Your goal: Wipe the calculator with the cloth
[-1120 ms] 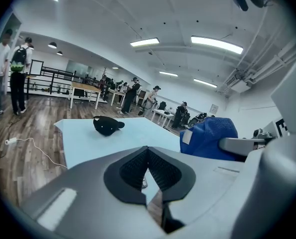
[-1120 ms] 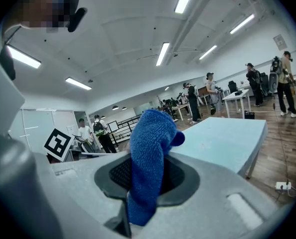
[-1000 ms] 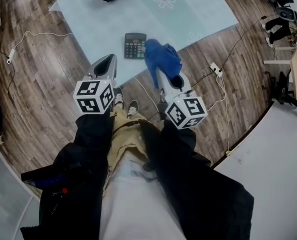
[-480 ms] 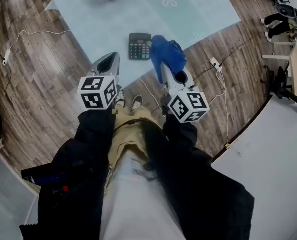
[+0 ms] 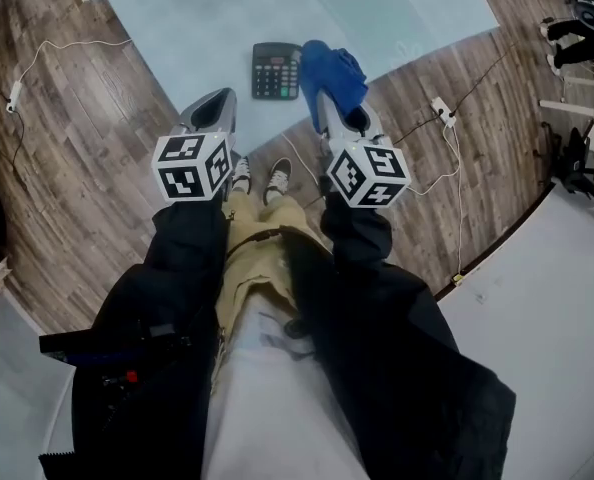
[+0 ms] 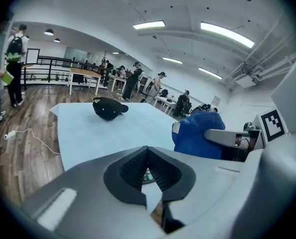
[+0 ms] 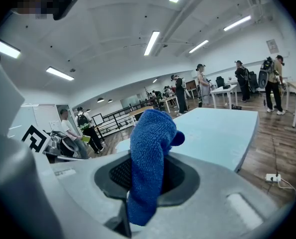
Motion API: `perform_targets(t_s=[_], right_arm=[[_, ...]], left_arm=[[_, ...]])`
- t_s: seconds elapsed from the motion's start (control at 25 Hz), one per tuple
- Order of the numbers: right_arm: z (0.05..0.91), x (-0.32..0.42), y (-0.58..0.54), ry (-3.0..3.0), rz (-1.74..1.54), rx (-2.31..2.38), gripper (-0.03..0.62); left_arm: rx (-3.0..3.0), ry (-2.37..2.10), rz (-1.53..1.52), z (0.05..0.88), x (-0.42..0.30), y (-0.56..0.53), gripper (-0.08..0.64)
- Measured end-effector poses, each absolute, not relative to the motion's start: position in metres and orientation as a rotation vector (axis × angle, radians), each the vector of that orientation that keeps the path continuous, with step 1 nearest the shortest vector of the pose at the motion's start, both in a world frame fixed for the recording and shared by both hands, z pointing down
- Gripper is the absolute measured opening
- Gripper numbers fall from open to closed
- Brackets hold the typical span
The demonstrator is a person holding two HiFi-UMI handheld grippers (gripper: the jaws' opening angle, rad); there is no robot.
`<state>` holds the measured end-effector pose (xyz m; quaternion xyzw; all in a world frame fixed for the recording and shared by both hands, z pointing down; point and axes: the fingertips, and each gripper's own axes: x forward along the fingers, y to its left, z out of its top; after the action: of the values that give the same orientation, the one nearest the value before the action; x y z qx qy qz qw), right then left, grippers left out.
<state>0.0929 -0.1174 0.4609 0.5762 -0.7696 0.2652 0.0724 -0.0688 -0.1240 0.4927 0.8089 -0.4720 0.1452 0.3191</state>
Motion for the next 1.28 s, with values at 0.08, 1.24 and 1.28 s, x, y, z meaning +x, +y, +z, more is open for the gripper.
perform_targets(t_s=[0.08,1.24,1.28], right_arm=[[0.473,0.096,-0.12,-2.292,0.82,1.722,0.094],[0.6,0.093,-0.218,-2.052,0.523,1.51,0.095],[0.609,0.088,-0.218,-2.043,0.517,1.479,0.095]], left_arm=[[2.111,-1.24,0.396,0.501,-0.064,-0.126,0.0],[1.94,-1.217,0.524,0.597,-0.064,-0.181,0.0],[1.937,-1.219,0.525,0.599,-0.065,-0.181,0.0]])
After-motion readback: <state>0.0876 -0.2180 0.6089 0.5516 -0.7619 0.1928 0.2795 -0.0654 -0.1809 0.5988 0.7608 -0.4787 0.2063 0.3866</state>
